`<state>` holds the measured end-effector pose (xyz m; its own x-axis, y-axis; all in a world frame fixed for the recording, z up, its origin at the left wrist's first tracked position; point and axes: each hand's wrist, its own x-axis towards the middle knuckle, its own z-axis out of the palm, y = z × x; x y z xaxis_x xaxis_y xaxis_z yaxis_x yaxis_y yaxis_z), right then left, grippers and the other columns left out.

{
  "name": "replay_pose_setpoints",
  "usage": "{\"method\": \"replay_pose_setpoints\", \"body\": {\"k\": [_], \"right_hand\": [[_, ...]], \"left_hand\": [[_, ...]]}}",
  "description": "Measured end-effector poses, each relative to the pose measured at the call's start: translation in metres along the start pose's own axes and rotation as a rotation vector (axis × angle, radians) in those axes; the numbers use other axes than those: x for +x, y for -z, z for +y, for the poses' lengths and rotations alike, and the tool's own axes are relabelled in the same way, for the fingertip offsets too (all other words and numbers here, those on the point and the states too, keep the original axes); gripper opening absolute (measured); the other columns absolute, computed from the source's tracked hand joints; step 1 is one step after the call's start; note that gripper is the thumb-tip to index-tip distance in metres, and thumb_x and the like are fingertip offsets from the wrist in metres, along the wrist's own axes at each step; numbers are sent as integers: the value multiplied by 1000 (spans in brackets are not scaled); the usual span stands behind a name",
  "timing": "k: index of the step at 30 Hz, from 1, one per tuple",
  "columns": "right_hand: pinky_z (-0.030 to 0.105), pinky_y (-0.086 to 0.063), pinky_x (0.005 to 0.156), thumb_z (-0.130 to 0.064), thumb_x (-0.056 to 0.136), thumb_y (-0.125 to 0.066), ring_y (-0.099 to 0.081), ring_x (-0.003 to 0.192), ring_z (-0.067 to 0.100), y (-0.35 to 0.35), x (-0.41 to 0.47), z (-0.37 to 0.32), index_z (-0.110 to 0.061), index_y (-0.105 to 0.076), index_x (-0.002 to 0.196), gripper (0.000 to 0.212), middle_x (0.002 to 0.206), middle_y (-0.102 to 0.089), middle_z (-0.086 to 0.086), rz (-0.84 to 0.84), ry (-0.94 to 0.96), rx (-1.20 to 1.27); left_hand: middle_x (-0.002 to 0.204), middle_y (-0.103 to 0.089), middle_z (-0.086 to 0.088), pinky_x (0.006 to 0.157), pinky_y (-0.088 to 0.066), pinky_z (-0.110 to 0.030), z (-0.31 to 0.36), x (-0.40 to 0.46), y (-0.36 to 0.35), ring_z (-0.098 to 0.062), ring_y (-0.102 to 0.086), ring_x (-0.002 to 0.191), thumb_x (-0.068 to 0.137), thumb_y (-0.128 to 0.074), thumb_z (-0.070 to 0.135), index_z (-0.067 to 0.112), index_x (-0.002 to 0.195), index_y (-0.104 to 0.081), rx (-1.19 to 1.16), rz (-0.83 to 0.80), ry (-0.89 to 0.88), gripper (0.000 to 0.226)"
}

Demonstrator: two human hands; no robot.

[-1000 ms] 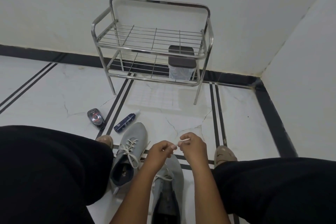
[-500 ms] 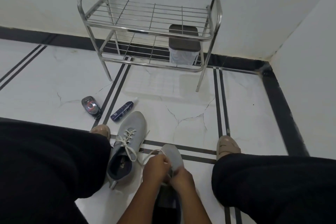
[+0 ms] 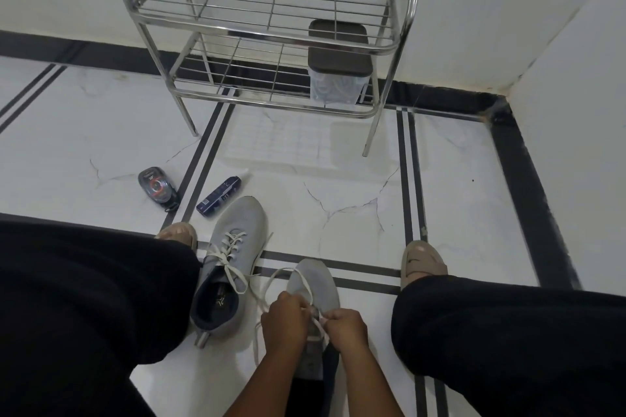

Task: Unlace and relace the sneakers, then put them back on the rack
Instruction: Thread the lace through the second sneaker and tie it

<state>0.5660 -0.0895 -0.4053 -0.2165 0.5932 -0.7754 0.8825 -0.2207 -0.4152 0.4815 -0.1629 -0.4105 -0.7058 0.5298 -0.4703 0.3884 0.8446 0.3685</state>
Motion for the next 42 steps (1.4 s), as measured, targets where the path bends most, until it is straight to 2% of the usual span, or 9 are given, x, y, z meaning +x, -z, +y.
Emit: {"method": "replay_pose_setpoints", "body": {"k": [4, 10, 16, 19, 25, 30, 34, 39, 42], "right_hand": [[18, -45, 82, -23, 90, -64, -61, 109, 21, -1, 1, 2, -16, -71, 112, 24, 118, -68, 3, 8, -5, 39], [18, -44, 77, -21, 92, -60, -61, 100, 19, -1, 1, 4, -16, -71, 112, 23, 116, -68, 3, 21, -4, 52], [19, -47, 75, -24, 90, -63, -62, 91, 19, -4, 3, 3, -18, -74, 103, 18, 110, -70, 4, 7, -32, 95], [19, -45, 73, -24, 91, -64, -57, 85, 16, -4, 5, 3, -17, -73, 105, 19, 110, -70, 4, -1, -32, 115], [19, -46, 79, -22, 90, -63, -56, 87, 14, -5, 6, 4, -16, -73, 109, 22, 112, -70, 2, -24, -14, 110], [16, -43, 81, -22, 90, -63, -61, 109, 20, -6, 5, 5, -16, -71, 113, 26, 119, -68, 2, -22, -21, 117], [17, -43, 81, -20, 90, -62, -61, 109, 21, -6, 5, 5, -16, -72, 111, 24, 118, -69, 3, -17, -42, 124], [20, -46, 83, -19, 88, -67, -63, 103, 21, -7, 7, 6, -13, -73, 107, 21, 111, -71, 5, -21, -43, 141], [18, -46, 81, -18, 87, -68, -63, 98, 18, -8, 8, 7, -13, -74, 107, 21, 111, -71, 4, -18, -29, 131]], "left_hand": [[106, -58, 6, 85, -37, -29, 4, -1, -4, -13, -56, 101, 93, -49, 26, 31, 99, -68, 105, 64, -45, 20], [104, -57, 5, 83, -38, -31, 7, -11, -12, -15, -53, 102, 93, -52, 29, 34, 99, -67, -23, 154, 81, 17], [111, -54, 3, 87, -34, -34, 9, -16, -19, -18, -49, 106, 90, -50, 23, 29, 104, -64, 327, 107, -160, 21], [113, -54, 3, 89, -33, -34, 8, -16, -21, -18, -48, 108, 89, -48, 22, 26, 105, -61, 331, 112, -147, 21], [116, -50, 6, 93, -32, -31, 6, -19, -25, -14, -47, 111, 95, -41, 26, 27, 109, -55, 193, 146, -46, 19], [112, -53, 8, 90, -35, -30, 5, -19, -22, -12, -51, 109, 93, -45, 38, 30, 107, -56, 105, 178, 110, 20], [112, -53, 12, 94, -30, -30, 0, -16, -27, -9, -48, 111, 93, -49, 32, 37, 108, -60, 117, 152, 26, 18], [110, -56, 11, 93, -30, -32, 1, -14, -26, -12, -49, 109, 91, -54, 30, 34, 104, -64, 179, 149, -14, 17], [86, -62, 6, 78, -39, -35, 3, -12, -24, -17, -58, 86, 72, -74, 26, 27, 77, -68, 219, 157, -58, 8]]}}
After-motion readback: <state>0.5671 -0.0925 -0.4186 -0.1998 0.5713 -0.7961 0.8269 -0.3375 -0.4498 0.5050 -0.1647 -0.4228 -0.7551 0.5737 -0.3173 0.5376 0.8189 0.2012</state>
